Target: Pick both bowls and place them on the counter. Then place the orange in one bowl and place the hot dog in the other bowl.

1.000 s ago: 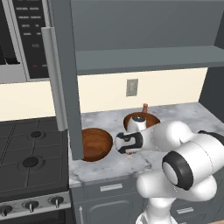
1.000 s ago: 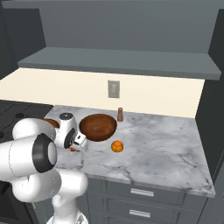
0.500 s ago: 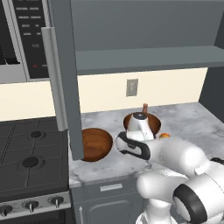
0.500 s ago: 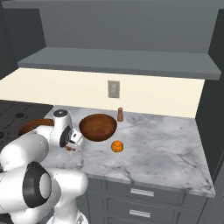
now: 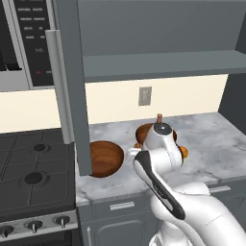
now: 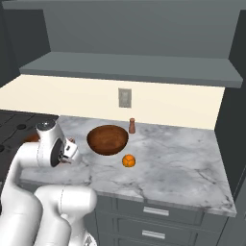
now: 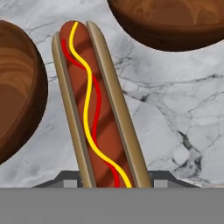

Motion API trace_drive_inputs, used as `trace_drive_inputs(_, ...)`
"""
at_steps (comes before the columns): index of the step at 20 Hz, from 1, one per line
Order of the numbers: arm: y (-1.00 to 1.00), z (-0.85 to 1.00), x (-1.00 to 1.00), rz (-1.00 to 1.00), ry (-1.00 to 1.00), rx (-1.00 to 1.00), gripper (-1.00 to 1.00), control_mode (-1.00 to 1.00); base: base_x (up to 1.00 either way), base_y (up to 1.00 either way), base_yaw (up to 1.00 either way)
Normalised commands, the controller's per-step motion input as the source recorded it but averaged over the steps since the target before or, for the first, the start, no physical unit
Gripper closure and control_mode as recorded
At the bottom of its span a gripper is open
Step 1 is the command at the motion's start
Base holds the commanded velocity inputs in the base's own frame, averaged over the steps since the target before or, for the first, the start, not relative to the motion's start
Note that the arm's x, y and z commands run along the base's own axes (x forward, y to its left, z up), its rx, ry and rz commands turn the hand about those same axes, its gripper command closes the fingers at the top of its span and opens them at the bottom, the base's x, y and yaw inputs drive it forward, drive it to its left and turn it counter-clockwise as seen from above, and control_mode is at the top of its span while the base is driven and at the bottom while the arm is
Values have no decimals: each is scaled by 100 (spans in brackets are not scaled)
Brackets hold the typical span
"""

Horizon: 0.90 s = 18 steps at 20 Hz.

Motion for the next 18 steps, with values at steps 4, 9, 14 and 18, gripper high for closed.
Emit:
trace_drive_inputs(4,18,60,-37,0,-10,0,100,-100,0,0,0)
trace_drive_inputs(9,20,61,-7,3,-5,1,100,-100,0,0,0)
trace_drive_inputs(14,28,57,0,6,0,3,100,-100,0,0,0)
trace_drive_inputs(18,35,17,0,3,2,7,100,-100,0,0,0)
